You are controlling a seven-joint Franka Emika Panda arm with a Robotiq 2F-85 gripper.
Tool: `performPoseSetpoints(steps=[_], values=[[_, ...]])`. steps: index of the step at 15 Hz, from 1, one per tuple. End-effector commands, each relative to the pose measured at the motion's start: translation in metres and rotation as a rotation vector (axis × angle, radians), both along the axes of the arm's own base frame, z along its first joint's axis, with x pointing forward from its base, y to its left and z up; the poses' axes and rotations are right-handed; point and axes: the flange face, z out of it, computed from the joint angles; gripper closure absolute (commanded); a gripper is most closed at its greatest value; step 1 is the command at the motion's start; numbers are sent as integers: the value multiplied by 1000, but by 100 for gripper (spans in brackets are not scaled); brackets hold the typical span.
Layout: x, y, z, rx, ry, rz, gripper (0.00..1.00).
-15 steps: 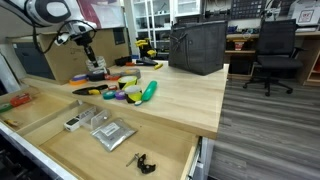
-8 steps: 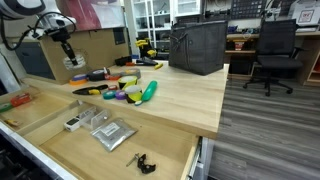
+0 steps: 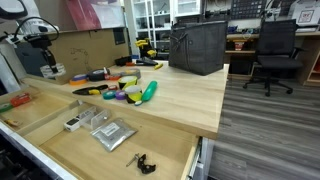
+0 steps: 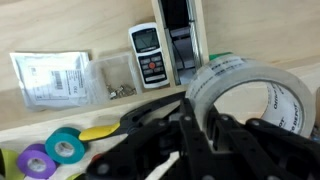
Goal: Pick up the clear cello tape and put it in the top left drawer
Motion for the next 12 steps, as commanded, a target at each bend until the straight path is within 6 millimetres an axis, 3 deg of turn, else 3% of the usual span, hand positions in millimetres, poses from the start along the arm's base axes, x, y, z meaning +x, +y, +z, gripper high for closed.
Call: performPoseSetpoints(steps=[1, 7, 12], values=[[-21, 14, 0, -40, 15, 61, 96], [-36, 45, -19, -79, 66, 135, 96], [-49, 89, -17, -53, 70, 194, 96]])
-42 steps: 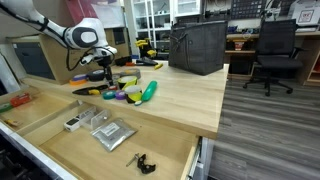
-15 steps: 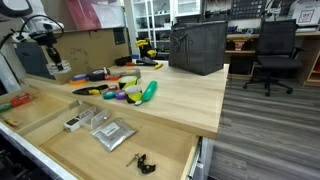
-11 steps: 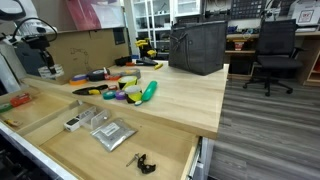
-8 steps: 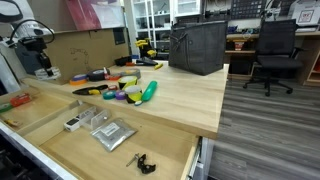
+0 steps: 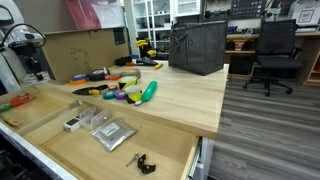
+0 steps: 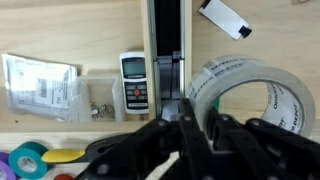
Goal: Pick up the clear cello tape and put it in the top left drawer
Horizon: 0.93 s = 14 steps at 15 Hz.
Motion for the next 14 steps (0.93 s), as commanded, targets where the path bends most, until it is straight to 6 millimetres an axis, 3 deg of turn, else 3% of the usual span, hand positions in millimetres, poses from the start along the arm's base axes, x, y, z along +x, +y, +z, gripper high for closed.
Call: performPoseSetpoints(steps=[1, 10, 12, 13, 14], values=[[-11, 32, 11, 19, 1, 29, 96], [-38, 110, 18, 73, -15, 63, 96], [-39, 117, 20, 68, -32, 63, 96], [-36, 108, 21, 65, -30, 80, 96], [-44, 111, 15, 60, -15, 79, 85]])
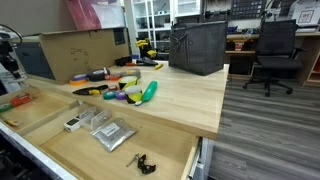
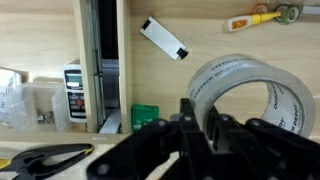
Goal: Pick up the clear cello tape and put it in the top left drawer
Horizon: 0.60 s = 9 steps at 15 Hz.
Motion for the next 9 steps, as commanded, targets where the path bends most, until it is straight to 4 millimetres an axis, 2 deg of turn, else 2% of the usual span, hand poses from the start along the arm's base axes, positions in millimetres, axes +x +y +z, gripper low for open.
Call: performPoseSetpoints(steps=[1, 6, 7, 9], values=[[1, -1, 1, 0, -1, -1, 85], [4, -4, 1, 0, -1, -8, 85], [4, -4, 1, 0, -1, -8, 96], [12, -2, -9, -3, 18, -10, 96]])
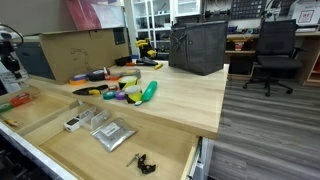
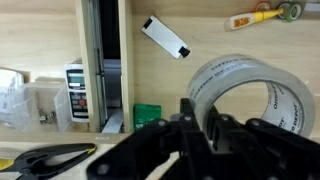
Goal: Pick up the clear cello tape and put it in the top left drawer
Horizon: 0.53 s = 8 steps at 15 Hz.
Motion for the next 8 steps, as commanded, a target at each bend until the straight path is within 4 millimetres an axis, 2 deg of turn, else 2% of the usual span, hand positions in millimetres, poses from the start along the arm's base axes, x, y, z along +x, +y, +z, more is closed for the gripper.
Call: performPoseSetpoints(steps=[1, 5, 8], values=[[11, 7, -13, -1, 28, 2, 96], [16, 28, -29, -11, 33, 10, 96], [17, 52, -44, -42, 17, 24, 96]])
